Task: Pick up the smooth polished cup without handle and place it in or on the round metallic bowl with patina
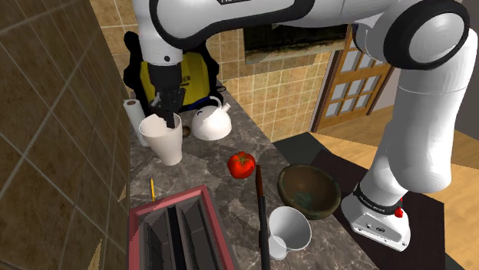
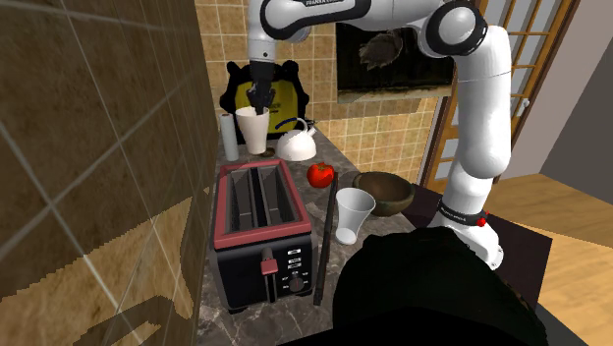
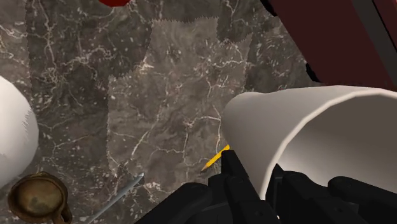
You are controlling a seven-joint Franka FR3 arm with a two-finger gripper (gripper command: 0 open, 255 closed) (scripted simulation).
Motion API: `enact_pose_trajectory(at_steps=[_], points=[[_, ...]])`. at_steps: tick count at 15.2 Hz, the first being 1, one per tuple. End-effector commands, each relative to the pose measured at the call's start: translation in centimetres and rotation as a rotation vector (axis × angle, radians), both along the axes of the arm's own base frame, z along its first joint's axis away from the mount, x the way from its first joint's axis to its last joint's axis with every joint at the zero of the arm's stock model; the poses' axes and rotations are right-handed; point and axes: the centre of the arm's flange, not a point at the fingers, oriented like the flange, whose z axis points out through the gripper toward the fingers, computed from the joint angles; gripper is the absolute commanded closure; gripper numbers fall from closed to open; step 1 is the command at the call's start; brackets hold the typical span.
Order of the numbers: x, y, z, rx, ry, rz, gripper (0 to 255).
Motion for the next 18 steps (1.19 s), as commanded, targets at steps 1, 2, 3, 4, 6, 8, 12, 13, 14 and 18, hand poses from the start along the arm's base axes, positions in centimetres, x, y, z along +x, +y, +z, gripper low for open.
enact_pose_trajectory(at_steps=[1,2,3,4,6,8,12,13,14,18], points=[[-2.3,-1.4,0.2,0.0,0.0,-0.001,255],[-3.4,-2.2,0.4,0.0,0.0,-0.001,255],[-4.5,-2.9,0.5,0.0,0.0,-0.001,255],[-5.6,-3.6,0.6,0.0,0.0,-0.001,255],[-7.8,-5.0,0.9,0.0,0.0,-0.001,255],[-10.0,-6.5,1.1,0.0,0.0,-0.001,255],[-14.4,-9.3,1.6,0.0,0.0,-0.001,255],[-15.5,-10.1,1.8,0.0,0.0,-0.001,255],[-16.6,-10.8,1.9,0.0,0.0,-0.001,255],[-21.0,-13.6,2.4,0.0,0.0,-0.001,255]])
